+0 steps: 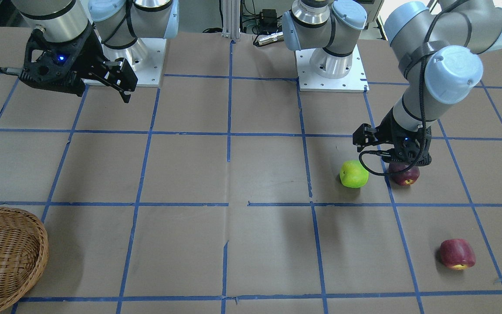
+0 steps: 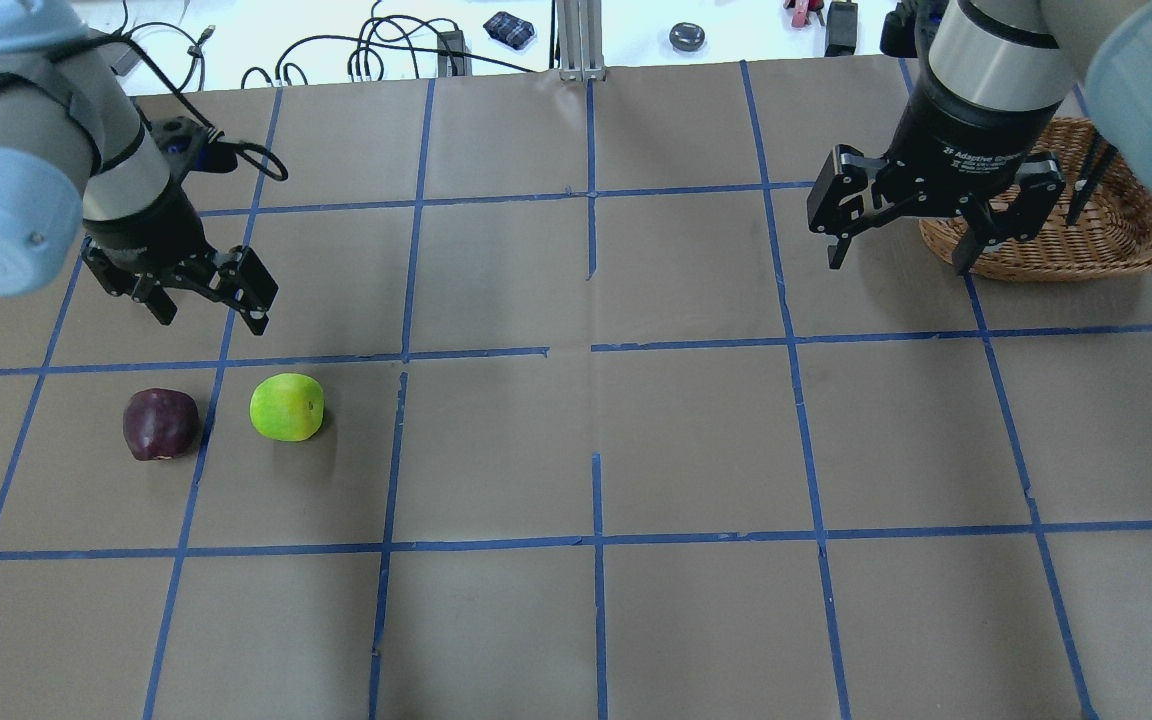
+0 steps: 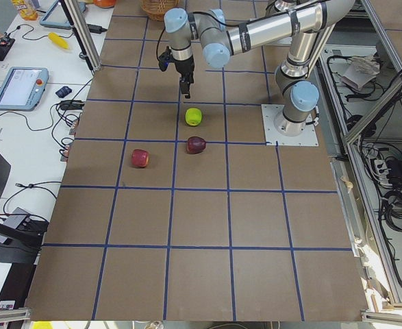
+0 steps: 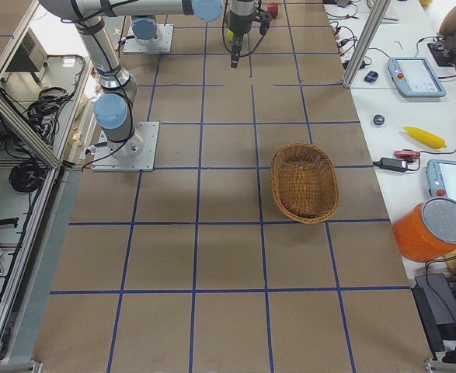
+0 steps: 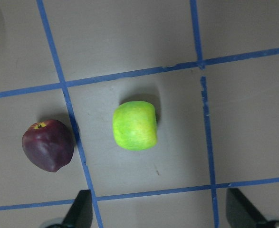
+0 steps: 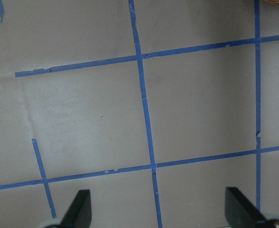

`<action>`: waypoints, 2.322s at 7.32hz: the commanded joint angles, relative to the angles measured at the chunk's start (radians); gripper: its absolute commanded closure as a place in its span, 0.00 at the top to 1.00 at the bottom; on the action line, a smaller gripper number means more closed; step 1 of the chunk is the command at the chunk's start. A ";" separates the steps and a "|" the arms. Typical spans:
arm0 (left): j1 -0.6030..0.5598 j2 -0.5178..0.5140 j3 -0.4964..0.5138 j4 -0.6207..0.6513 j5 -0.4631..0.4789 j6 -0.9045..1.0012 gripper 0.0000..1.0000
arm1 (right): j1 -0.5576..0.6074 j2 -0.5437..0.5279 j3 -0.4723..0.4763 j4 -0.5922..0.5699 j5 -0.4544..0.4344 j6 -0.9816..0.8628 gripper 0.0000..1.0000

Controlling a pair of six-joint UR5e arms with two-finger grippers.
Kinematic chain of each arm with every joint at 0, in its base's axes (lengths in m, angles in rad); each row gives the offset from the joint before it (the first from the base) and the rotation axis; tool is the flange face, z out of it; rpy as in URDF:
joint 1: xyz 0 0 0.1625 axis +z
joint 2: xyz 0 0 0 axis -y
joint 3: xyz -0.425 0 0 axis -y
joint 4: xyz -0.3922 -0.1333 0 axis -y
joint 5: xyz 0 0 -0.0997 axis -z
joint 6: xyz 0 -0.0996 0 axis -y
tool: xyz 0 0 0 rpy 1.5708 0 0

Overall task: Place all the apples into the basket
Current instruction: 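Lower the left gripper over the green apple, then close the left gripper on the green apple and lift it, then carry the green apple with the left gripper to the table center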

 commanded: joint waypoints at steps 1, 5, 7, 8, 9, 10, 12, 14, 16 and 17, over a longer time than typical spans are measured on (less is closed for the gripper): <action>0.015 -0.041 -0.182 0.246 -0.038 0.010 1.00 | 0.002 0.000 0.003 0.000 -0.001 0.002 1.00; 0.015 -0.131 -0.205 0.326 -0.037 0.029 1.00 | 0.002 0.001 0.004 0.003 -0.003 0.002 1.00; 0.015 -0.139 -0.194 0.333 -0.037 0.030 0.39 | 0.002 0.001 0.004 0.005 -0.003 0.004 1.00; 0.015 -0.138 -0.190 0.334 -0.038 0.024 0.13 | 0.002 0.001 0.004 0.003 -0.003 0.004 1.00; -0.005 -0.121 -0.173 0.330 -0.066 -0.009 0.11 | 0.002 0.001 0.004 0.005 -0.003 0.004 1.00; -0.029 -0.116 -0.124 0.307 -0.136 -0.169 0.11 | 0.002 0.001 0.004 0.003 -0.003 0.004 1.00; -0.202 -0.139 -0.049 0.277 -0.176 -0.461 0.11 | 0.000 -0.003 0.006 0.003 -0.004 0.005 1.00; -0.389 -0.214 0.054 0.294 -0.272 -0.849 0.09 | 0.000 -0.003 0.006 0.005 -0.004 0.005 1.00; -0.519 -0.332 0.126 0.418 -0.290 -1.055 0.09 | 0.000 -0.003 0.010 0.005 -0.004 0.005 1.00; -0.548 -0.381 0.128 0.462 -0.285 -1.091 0.09 | 0.000 -0.005 0.015 0.005 -0.004 0.005 1.00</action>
